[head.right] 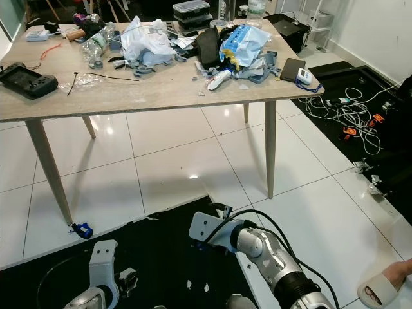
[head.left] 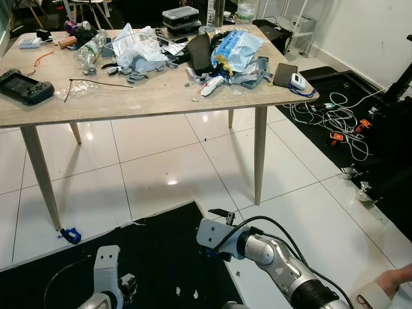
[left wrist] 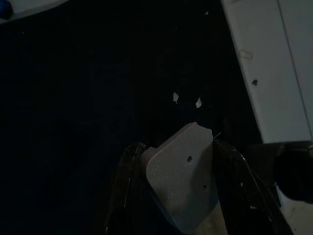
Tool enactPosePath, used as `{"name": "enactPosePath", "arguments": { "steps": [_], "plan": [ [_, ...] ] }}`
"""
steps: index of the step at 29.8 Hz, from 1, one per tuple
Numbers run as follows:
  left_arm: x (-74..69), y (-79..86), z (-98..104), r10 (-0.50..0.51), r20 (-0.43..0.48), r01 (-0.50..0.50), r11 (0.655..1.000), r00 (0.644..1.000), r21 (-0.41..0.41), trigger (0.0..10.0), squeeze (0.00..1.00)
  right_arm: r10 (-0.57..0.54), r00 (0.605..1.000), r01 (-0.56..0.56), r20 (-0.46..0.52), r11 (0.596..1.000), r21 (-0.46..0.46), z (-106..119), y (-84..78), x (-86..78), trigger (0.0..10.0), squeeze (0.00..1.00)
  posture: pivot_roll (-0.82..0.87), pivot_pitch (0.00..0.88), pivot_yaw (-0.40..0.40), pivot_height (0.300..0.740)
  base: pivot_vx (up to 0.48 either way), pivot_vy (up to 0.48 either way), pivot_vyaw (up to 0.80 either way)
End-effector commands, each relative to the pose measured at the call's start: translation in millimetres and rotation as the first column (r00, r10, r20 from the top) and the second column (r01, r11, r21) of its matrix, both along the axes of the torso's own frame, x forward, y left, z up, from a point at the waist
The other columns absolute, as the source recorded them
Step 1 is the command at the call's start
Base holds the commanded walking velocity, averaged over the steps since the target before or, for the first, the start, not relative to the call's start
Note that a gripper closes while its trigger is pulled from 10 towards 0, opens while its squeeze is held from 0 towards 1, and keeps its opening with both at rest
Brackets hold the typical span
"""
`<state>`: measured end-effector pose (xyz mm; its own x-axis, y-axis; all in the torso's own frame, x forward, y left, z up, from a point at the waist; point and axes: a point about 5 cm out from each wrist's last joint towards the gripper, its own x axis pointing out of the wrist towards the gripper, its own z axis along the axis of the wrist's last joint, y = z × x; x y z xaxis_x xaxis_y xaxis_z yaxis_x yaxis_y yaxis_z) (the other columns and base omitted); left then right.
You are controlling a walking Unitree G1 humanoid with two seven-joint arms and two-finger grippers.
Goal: Picking trash to rubbish bin
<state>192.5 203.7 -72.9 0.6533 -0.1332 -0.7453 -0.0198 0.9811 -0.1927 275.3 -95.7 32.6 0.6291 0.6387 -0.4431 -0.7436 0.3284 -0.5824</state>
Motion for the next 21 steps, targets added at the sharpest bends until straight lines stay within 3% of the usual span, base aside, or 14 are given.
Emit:
{"name": "enactPosePath", "arguments": {
  "steps": [1,7,13,21],
  "plan": [
    [-8.8,1.0,-4.4,-0.022,-0.030,0.022,1.000,0.999,0.012,10.0,0.00,-0.004,1.000,0.003,0.019,1.000,0.005,0.3,-0.6,-2.1,10.0,0.00,-0.07,0.100,0.052,0.740,0.000,0.000,0.00],
    [-7.0,6.1,-2.3,-0.044,-0.025,0.045,0.999,0.999,0.026,10.0,0.00,-0.005,0.997,0.000,0.079,0.998,0.064,12.0,0.9,-3.6,10.0,0.00,-0.07,0.110,0.077,0.740,0.000,0.000,0.00],
    [-6.9,6.6,-2.0,-0.071,-0.029,0.072,0.997,0.997,0.032,10.0,0.00,-0.011,1.000,0.012,-0.017,0.996,0.085,9.1,5.0,-4.2,10.0,0.00,-0.07,0.116,0.089,0.740,0.000,0.000,0.00],
    [-5.2,5.8,-1.3,-0.078,-0.026,0.079,0.996,0.997,0.032,10.0,0.00,-0.009,1.000,0.010,-0.018,0.996,0.086,9.7,7.3,-5.6,10.0,0.00,-0.07,0.120,0.089,0.740,0.000,0.000,0.00]
  ]
}}
